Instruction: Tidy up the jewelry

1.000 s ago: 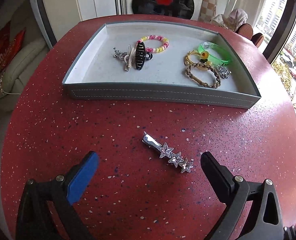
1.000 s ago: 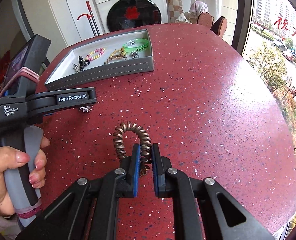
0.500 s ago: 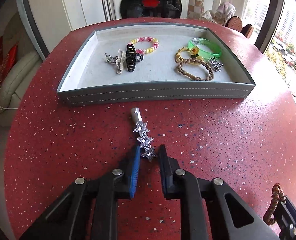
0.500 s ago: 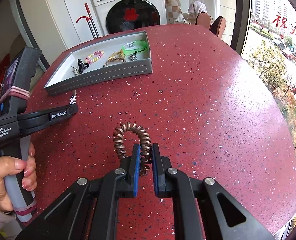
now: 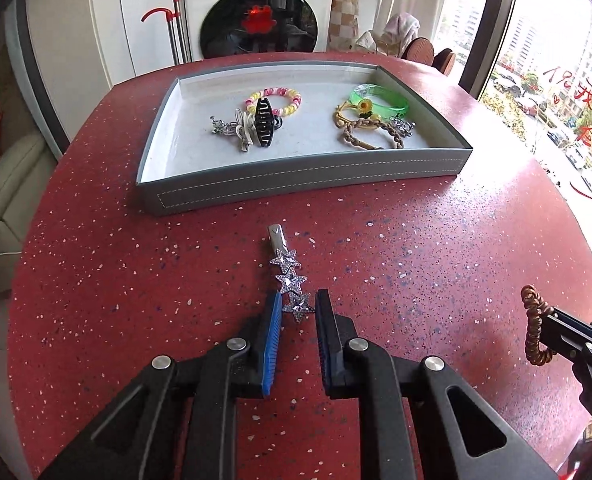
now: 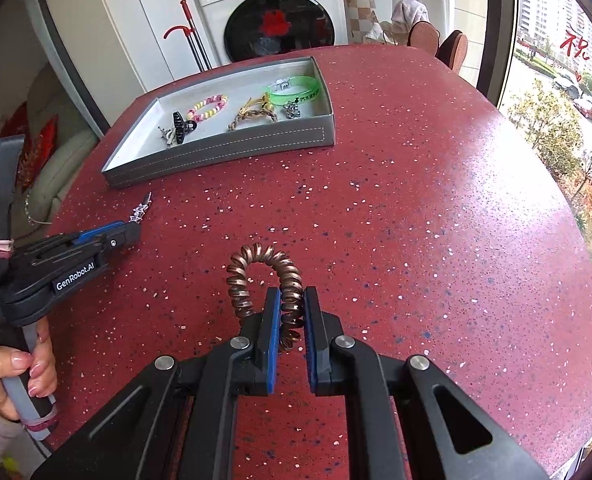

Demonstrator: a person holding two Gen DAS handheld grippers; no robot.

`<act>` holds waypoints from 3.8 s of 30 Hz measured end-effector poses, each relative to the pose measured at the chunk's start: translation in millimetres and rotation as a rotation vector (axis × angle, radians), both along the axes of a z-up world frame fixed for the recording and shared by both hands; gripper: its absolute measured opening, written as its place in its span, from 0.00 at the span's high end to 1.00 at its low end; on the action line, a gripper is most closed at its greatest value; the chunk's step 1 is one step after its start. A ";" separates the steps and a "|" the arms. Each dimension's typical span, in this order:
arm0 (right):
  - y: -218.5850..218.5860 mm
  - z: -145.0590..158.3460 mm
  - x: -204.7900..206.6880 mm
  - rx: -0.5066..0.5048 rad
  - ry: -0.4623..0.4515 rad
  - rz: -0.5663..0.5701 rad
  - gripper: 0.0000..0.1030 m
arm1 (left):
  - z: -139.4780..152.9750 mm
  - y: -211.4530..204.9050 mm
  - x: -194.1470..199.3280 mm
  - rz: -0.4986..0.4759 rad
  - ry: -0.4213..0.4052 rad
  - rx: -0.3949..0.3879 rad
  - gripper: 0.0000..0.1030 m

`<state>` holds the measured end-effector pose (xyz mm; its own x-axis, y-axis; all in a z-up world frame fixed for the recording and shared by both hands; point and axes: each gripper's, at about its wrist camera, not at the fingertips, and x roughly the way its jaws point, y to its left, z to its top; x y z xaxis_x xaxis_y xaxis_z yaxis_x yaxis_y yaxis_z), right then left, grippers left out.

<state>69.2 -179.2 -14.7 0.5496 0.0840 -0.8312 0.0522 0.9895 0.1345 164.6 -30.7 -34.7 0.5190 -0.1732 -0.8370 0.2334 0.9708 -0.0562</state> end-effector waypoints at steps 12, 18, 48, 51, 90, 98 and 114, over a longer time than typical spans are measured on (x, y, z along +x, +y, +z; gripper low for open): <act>19.2 -2.5 13.8 -0.005 0.014 0.033 0.88 | 10.4 23.5 -5.7 -0.039 -0.024 -0.031 0.66; 26.2 -2.1 22.1 -0.011 0.019 0.049 0.88 | 13.3 25.9 -4.2 -0.043 -0.033 -0.039 0.66; 3.3 42.2 98.3 0.046 -0.033 0.019 0.88 | 52.7 35.7 45.8 -0.037 -0.103 -0.079 0.66; 1.1 42.6 112.6 0.052 -0.029 0.016 0.88 | 54.7 31.7 58.4 -0.036 -0.112 -0.064 0.66; 10.9 1.1 201.5 0.001 0.036 0.046 0.58 | 9.2 11.8 131.4 0.017 -0.105 0.068 0.66; 14.4 18.9 183.0 0.007 0.004 0.052 0.52 | 22.0 21.1 125.0 0.039 -0.100 0.010 0.66; 14.9 25.1 158.1 0.000 0.040 0.069 0.43 | 27.2 29.7 103.9 0.056 -0.063 0.016 0.00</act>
